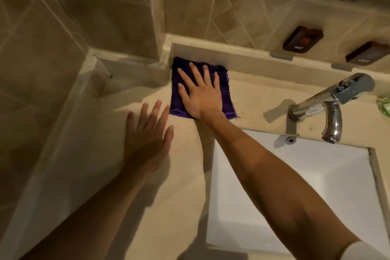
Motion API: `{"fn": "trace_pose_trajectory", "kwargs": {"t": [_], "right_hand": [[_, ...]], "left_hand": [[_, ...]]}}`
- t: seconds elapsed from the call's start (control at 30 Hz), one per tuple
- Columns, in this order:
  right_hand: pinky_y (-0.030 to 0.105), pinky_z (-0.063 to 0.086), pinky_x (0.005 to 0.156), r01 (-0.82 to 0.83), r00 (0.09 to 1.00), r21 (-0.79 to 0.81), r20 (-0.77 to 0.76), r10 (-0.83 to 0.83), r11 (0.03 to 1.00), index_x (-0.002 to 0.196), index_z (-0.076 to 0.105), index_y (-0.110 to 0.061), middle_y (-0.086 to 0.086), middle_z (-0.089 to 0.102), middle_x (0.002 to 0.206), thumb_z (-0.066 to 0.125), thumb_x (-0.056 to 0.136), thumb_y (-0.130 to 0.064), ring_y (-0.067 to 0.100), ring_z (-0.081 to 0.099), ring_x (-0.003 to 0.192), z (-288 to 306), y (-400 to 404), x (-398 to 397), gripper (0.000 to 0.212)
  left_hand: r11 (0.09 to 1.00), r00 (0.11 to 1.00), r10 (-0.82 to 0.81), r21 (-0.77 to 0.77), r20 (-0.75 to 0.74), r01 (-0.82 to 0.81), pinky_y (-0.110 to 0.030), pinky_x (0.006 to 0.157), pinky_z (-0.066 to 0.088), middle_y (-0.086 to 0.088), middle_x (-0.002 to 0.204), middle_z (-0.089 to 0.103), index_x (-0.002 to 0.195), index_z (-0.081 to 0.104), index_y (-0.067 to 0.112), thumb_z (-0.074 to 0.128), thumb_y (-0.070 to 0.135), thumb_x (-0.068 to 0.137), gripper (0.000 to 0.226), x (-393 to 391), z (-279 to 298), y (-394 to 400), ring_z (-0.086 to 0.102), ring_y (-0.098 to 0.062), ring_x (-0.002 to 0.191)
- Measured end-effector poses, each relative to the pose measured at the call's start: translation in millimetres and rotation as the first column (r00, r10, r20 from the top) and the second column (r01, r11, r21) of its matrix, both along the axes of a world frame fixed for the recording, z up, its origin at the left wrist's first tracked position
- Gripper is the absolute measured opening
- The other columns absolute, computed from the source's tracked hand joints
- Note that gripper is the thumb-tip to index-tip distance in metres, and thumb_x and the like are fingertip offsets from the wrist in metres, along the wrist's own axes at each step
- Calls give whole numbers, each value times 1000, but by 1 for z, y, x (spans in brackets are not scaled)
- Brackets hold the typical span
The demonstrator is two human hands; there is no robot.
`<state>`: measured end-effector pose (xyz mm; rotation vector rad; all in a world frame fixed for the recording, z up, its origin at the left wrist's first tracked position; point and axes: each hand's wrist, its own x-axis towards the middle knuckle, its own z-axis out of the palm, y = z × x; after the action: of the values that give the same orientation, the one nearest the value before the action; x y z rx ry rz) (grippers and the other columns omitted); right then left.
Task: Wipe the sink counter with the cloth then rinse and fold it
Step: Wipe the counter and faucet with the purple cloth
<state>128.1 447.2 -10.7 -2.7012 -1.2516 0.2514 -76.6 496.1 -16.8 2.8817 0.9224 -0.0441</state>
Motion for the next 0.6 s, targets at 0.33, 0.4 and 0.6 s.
{"fn": "trace_pose_trajectory", "kwargs": {"t": [0.33,0.4,0.6], "right_hand": [[51,2,126,5,998,39,59,-7,999,153,23,-55,-11,16,169,22,100,-67,22,9,157,1,-66,29,55],[52,2,126,47,996,22,72,-48,999,153,22,-55,-11,15,169,22,100,-68,23,9,157,2,-101,45,55],[48,1,124,206,973,-17,114,-202,978,150,18,-61,-9,15,169,0,92,-79,21,7,157,-1,-182,78,63]], "left_hand": [[999,1000,-17,32,17,16,-56,125,16,4,171,15,162,19,33,18,48,104,60,0,0,2,14,-25,158],[999,1000,-4,33,16,3,-54,124,16,5,171,18,161,23,33,22,47,103,60,-1,0,2,16,-24,158],[1000,999,-5,30,35,3,-55,120,18,5,169,25,158,31,33,28,45,99,60,0,6,0,20,-26,157]]}}
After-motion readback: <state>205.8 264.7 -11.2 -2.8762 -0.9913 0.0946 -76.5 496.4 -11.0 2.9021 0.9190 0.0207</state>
